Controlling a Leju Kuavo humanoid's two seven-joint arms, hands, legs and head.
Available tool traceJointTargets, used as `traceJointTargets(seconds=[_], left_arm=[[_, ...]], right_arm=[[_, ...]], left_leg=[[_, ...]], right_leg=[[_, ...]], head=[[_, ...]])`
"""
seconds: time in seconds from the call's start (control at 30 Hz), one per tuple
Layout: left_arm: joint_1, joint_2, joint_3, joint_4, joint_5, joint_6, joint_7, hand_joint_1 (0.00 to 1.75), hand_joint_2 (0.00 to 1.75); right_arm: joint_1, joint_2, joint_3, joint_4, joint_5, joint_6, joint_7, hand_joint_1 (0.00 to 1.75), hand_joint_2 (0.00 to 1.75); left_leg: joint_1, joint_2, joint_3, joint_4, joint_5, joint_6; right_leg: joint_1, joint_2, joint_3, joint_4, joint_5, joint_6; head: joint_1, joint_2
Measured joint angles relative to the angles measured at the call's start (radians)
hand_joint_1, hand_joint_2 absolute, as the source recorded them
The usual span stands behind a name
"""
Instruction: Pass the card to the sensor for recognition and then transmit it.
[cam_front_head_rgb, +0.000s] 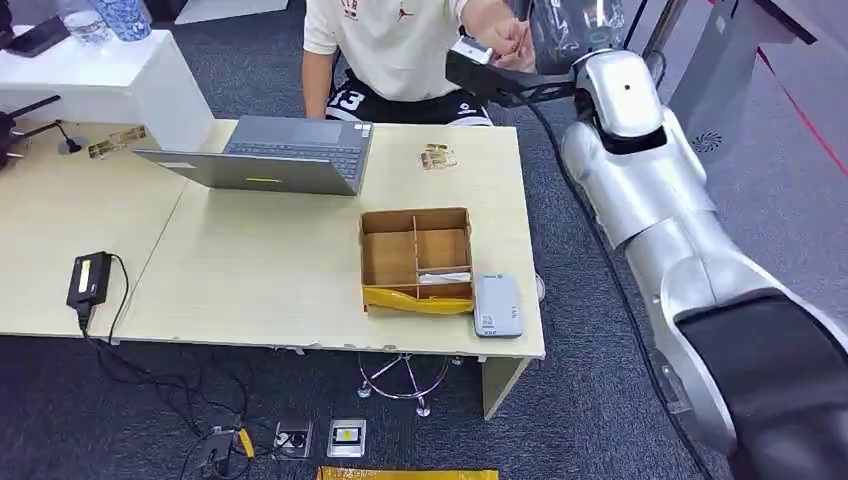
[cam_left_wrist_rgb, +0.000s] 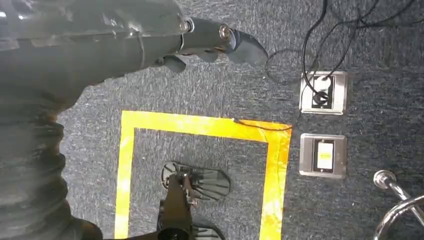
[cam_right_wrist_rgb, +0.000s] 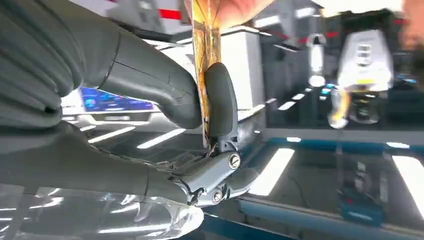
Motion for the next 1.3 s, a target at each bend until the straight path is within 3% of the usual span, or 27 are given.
traceJointTargets(seconds=[0.33,0.37,0.53,0.87,1.07,1.3], left_arm=[[0.019,0.0,0.006,0.0,0.014,0.023,-0.019,0.0,1.75],[0.019,0.0,0.006,0.0,0.014,0.023,-0.019,0.0,1.75],[0.022,-0.001,0.006,0.0,0.014,0.021,-0.019,0.0,1.75],[0.024,0.002,0.005,0.0,0.003,0.019,0.0,0.0,1.75],[0.017,0.01,0.004,-0.008,0.01,0.022,-0.001,0.0,1.75],[-0.013,0.011,-0.005,-0.021,-0.003,0.019,0.002,0.0,1.75]], right_arm=[[0.012,-0.067,0.001,0.047,0.013,-0.011,0.039,1.75,1.75],[0.015,-0.069,0.001,0.05,0.013,-0.016,0.04,0.0,1.75],[0.02,-0.078,0.001,0.06,0.021,-0.056,0.029,0.0,1.75],[0.038,-0.127,0.001,0.062,0.005,-0.112,-0.071,0.0,1.75],[0.092,-0.201,-0.002,0.062,-0.018,-0.106,-0.122,0.0,1.75],[0.218,-0.333,-0.027,0.06,-0.123,-0.084,-0.114,0.0,1.75]], left_leg=[[0.0,0.001,0.0,0.0,0.0,0.0],[0.0,0.001,0.0,0.0,0.0,0.0],[0.0,0.001,0.0,0.0,0.0,0.0],[0.0,0.001,0.0,0.0,0.0,0.0],[0.0,0.001,0.0,0.001,0.0,0.0],[0.0,-0.001,0.0,0.001,0.0,0.0]], right_leg=[[0.0,0.001,-0.001,0.0,0.0,0.0],[0.0,0.001,-0.001,0.0,0.0,0.0],[0.0,0.001,-0.001,0.0,0.0,0.0],[0.0,0.001,-0.001,0.0,0.0,0.0],[0.0,0.001,-0.001,-0.001,0.001,0.001],[-0.001,0.0,-0.001,-0.001,0.001,0.001]], head=[[0.0,0.0],[0.0,0.0],[0.0,0.0],[0.0,0.0],[0.0,0.0],[0.0,0.0]])
